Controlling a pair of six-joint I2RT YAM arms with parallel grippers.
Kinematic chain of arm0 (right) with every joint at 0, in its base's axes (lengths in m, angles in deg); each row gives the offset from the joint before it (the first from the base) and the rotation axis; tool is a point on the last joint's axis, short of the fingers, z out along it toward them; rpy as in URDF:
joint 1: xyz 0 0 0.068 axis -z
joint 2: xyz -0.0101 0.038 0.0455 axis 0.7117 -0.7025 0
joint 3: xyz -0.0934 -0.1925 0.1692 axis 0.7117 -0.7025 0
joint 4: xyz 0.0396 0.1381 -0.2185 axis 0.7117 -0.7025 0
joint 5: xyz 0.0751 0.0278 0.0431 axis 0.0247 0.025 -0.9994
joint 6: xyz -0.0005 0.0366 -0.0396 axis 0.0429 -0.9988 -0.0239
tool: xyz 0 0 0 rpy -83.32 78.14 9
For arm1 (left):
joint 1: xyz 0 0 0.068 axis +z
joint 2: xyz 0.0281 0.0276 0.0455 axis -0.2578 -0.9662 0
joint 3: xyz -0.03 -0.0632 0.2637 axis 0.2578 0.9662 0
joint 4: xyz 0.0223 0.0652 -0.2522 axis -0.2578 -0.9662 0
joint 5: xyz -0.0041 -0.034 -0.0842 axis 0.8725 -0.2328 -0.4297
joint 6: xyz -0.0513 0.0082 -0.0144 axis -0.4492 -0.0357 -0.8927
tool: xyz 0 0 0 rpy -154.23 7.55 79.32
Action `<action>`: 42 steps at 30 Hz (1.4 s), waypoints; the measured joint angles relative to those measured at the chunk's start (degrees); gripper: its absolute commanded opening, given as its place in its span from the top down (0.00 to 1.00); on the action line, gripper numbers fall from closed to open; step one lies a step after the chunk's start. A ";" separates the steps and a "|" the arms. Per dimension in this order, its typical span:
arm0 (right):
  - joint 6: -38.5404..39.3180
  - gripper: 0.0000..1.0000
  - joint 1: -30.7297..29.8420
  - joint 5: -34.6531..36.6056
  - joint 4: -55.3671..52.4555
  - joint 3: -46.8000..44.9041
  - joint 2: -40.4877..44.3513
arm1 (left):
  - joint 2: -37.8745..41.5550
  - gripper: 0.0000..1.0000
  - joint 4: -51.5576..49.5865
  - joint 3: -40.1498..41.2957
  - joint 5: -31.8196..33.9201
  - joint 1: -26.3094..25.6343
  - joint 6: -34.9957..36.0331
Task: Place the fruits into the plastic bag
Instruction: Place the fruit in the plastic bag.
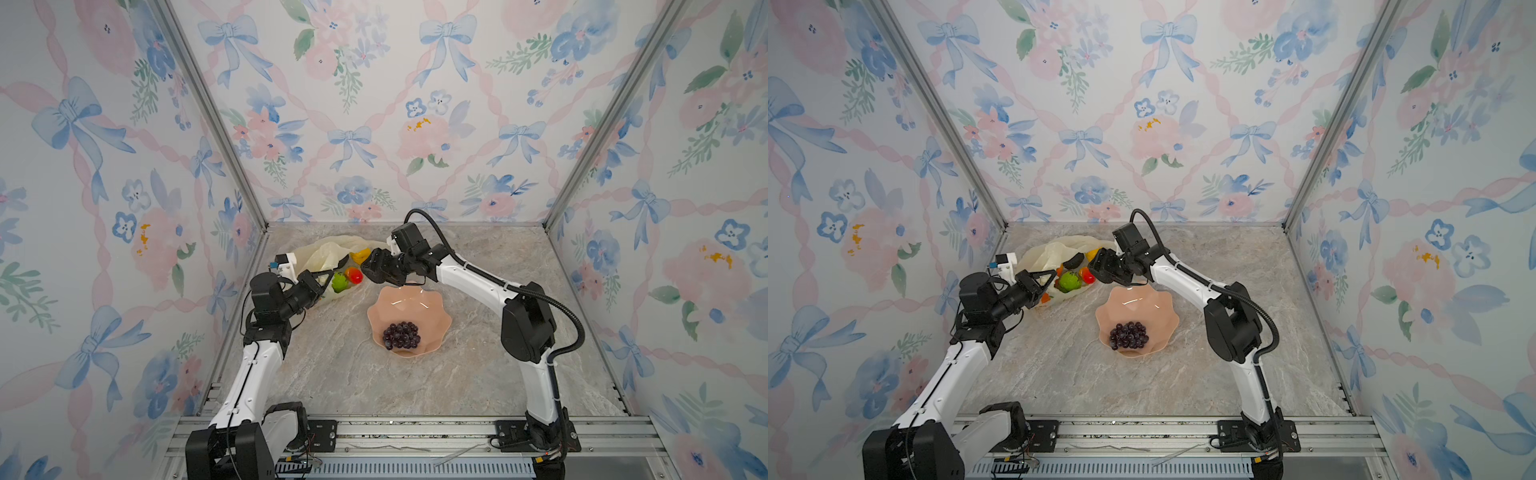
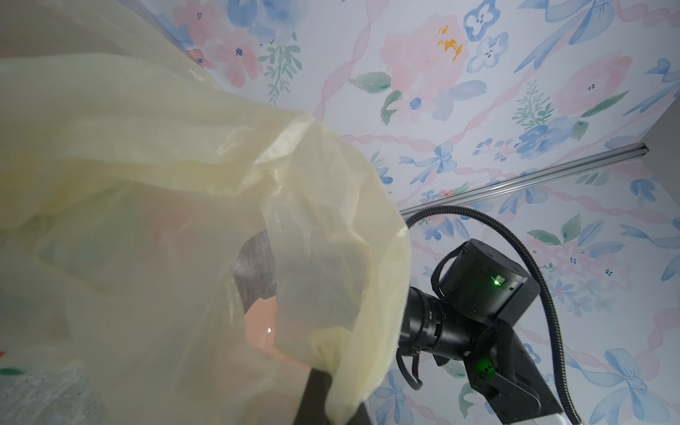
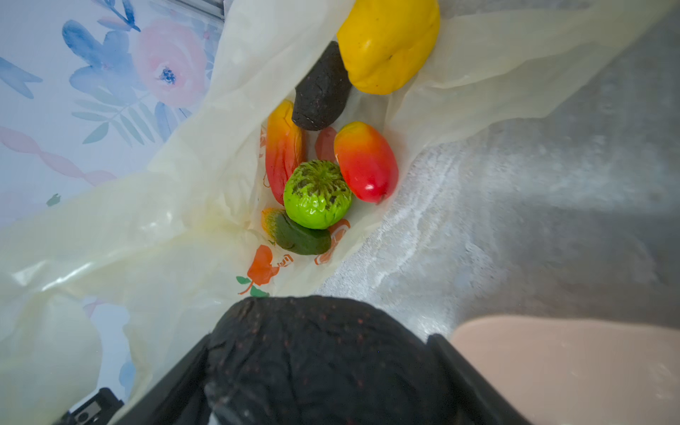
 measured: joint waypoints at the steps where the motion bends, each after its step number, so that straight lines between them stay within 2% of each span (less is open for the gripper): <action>1: -0.48 0.22 -0.13 -0.50 0.42 1.99 -1.99 | 0.00 1.00 0.00 0.00 0.00 -0.07 0.00; 7: -3.30 0.22 -1.40 -2.86 2.58 10.93 -10.62 | -0.42 1.00 0.00 -0.07 0.74 -0.66 0.00; 16: -8.63 0.21 -3.45 -5.88 8.13 21.75 -19.19 | -1.27 1.00 0.39 -0.15 2.40 -0.70 0.00; 18: -9.68 0.14 -3.78 -6.40 9.16 23.87 -20.83 | -1.40 1.00 0.42 -0.20 2.73 -0.70 0.00; 19: -10.08 0.00 -3.98 -6.58 9.55 24.79 -21.55 | -1.40 1.00 0.42 -0.20 3.02 -0.70 0.00; 20: -10.73 0.04 -4.11 -6.84 9.97 25.44 -22.18 | -1.40 1.00 0.42 -0.20 3.10 -0.70 0.00; 32: -12.15 0.04 -4.79 -7.80 11.72 26.58 -24.11 | -2.01 1.00 0.85 -0.20 5.01 -0.68 0.02; 38: -9.97 0.04 -4.79 -7.67 10.56 26.12 -23.63 | -2.01 1.00 1.22 -0.20 5.40 -0.57 0.00; 42: -7.19 0.04 -4.79 -6.84 8.50 22.80 -20.46 | -1.99 1.00 1.25 -0.20 5.40 0.00 0.00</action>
